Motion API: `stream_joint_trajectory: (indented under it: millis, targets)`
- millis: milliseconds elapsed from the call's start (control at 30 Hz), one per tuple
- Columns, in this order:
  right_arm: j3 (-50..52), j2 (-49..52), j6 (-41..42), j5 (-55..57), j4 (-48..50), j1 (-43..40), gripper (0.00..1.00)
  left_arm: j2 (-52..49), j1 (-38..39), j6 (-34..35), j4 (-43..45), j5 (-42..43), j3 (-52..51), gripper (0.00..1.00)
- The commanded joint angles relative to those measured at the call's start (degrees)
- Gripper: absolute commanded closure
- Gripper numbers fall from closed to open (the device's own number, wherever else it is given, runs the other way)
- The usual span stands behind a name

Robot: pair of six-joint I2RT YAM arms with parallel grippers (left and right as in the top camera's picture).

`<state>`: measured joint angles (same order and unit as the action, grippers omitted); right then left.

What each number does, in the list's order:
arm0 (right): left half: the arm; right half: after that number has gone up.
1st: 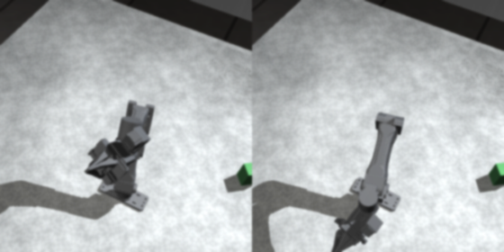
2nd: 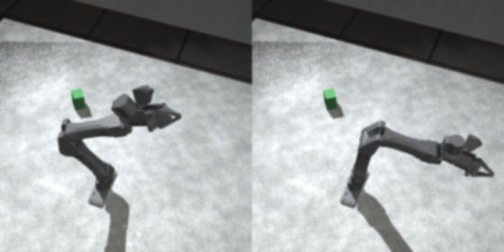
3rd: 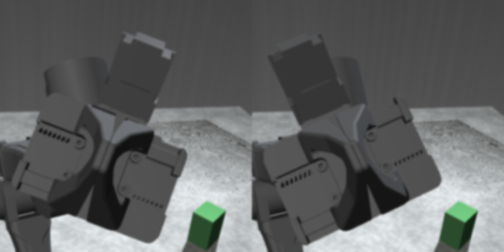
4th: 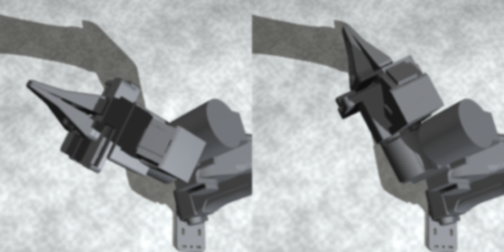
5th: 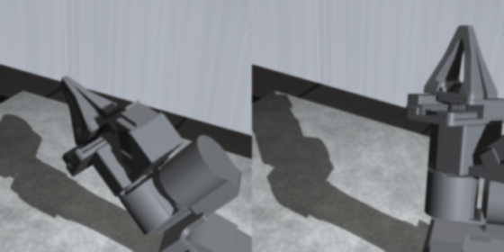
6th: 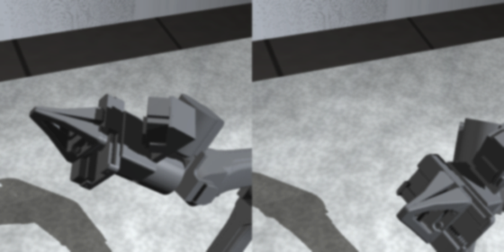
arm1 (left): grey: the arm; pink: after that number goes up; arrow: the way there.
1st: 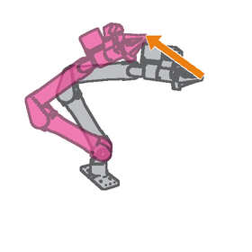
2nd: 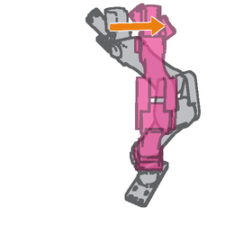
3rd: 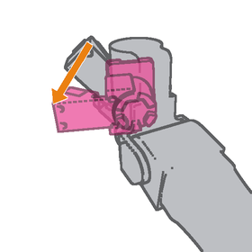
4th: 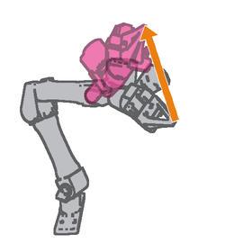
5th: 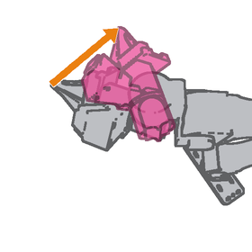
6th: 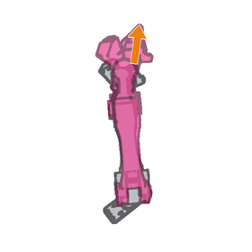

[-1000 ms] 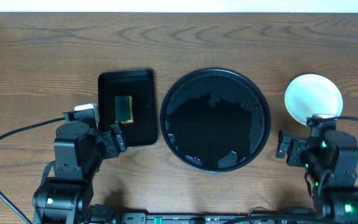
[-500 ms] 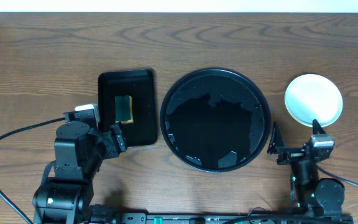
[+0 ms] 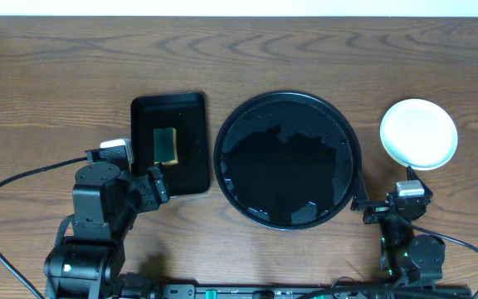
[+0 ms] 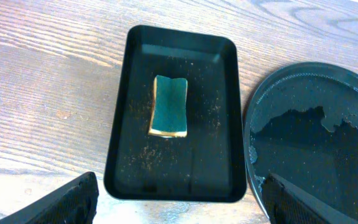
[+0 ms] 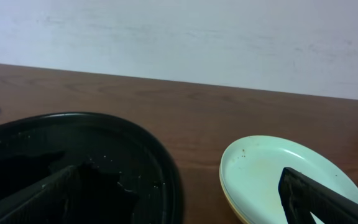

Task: Clean dirty plates on tray and stack at the side

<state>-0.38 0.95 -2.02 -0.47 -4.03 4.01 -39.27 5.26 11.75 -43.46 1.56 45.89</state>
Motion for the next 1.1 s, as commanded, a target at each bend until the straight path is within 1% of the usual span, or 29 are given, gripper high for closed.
stream_joint_trajectory:
  millis: [0, 967, 1067]
  targets:
    - [0.07, -0.46, -1.49, -0.22, -0.26, 0.52, 0.01, -0.02, -0.09, -0.96, 0.02, 0.37, -0.17, 0.16]
    - [0.07, -0.46, -1.49, -0.22, -0.26, 0.52, 0.01, -0.02, -0.09, -0.96, 0.00, 0.37, -0.17, 0.15]
    - [0.07, -0.46, -1.49, -0.22, -0.26, 0.52, 0.01, -0.02, -0.09, -0.96, -0.74, -0.92, -0.20, 0.16]
